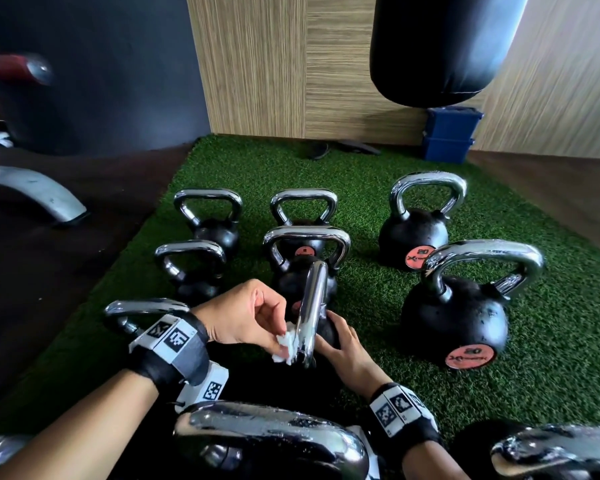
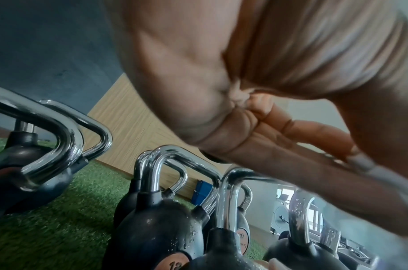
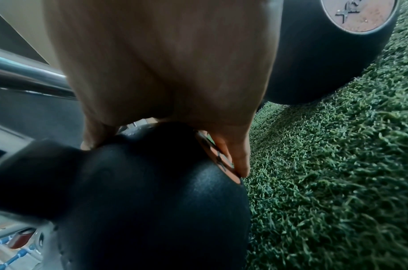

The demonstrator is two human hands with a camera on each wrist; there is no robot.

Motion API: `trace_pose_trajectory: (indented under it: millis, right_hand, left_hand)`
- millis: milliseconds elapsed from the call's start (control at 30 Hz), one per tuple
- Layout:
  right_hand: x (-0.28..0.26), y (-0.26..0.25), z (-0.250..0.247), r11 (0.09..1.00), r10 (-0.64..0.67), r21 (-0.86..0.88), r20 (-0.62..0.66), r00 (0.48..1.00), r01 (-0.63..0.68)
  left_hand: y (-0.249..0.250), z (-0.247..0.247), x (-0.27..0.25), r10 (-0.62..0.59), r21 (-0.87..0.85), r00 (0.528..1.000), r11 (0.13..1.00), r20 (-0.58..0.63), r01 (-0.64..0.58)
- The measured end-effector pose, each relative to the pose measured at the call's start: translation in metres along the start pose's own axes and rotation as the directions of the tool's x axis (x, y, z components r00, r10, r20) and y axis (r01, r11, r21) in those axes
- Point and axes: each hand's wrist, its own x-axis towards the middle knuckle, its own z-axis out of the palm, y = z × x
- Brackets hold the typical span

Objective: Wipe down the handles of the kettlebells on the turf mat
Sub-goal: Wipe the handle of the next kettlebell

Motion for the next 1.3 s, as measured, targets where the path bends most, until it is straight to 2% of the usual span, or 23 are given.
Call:
trace_pose_trajectory:
  millis: [100, 200, 267, 467, 600, 700, 767, 833, 900, 967, 1067, 1233, 1300]
  right_hand:
    - [0.001, 0.0, 0.001, 1.0, -0.003, 0.003, -0.008, 1.0, 0.003]
    - [0.0, 0.0, 0.002, 1.0, -0.006, 0.017, -0.018, 1.0, 0.007]
    - [-0.001, 0.001, 0.002, 1.0, -0.013, 0.019, -0.018, 1.0, 0.013]
    - [0.002, 0.003, 0.003, 1.0, -0.004, -0.014, -0.04, 0.999, 0.004]
    - [0.0, -0.002, 0.001, 0.999, 0.013, -0.044, -0.011, 1.0, -0.013]
    - [-0.005, -0.021, -0.016, 0.971, 0.054, -0.235, 0.034, 0.998, -0.044]
    - [-0.007, -0.042, -0.03, 0.942, -0.044, -0.333, -0.049, 0.998, 0.025]
    - [-0.012, -0.072, -0.041, 0.971, -0.199, -0.178, -0.216, 0.956, 0.162]
    - [-0.018, -0.102, -0.05, 0.93, -0.347, 0.004, -0.327, 0.879, 0.369]
    - [-0.025, -0.13, -0.059, 0.876, -0.447, 0.053, -0.278, 0.85, 0.479]
    - [-0.035, -0.152, -0.063, 0.866, -0.485, 0.054, -0.155, 0.861, 0.497]
    - [-0.027, -0.153, -0.05, 0.846, -0.49, 0.123, -0.201, 0.848, 0.518]
    - [-0.022, -0.148, -0.049, 0.843, -0.506, 0.071, -0.233, 0.831, 0.533]
  left_hand:
    - [-0.005, 0.004, -0.007, 0.005, 0.027, 0.998, 1.0, -0.062, -0.003]
    - [-0.013, 0.016, -0.011, -0.043, 0.135, 0.999, 0.99, -0.017, 0.045]
    - [-0.019, 0.023, -0.014, -0.065, 0.187, 0.997, 0.98, -0.037, 0.071]
    - [-0.039, 0.035, -0.018, -0.034, 0.175, 0.973, 0.982, -0.229, 0.076]
    - [-0.042, 0.034, -0.016, -0.019, 0.188, 0.975, 0.98, -0.222, 0.062]
    - [-0.038, 0.02, -0.014, -0.013, 0.174, 0.979, 0.984, -0.202, 0.049]
    - [-0.032, 0.007, -0.013, -0.006, 0.128, 0.967, 0.991, -0.254, 0.04]
    - [-0.021, -0.005, -0.012, 0.006, 0.068, 0.95, 0.998, -0.312, 0.016]
    - [-0.009, -0.015, -0.009, 0.006, -0.056, 0.937, 0.998, -0.351, -0.027]
    - [0.002, -0.023, -0.005, 0.004, -0.144, 0.923, 0.988, -0.385, -0.064]
    - [0.015, -0.026, -0.001, 0.009, -0.246, 0.905, 0.961, -0.426, -0.126]
    - [0.026, -0.021, 0.003, 0.015, -0.28, 0.896, 0.947, -0.443, -0.154]
    - [0.027, -0.019, 0.004, 0.017, -0.281, 0.902, 0.947, -0.431, -0.152]
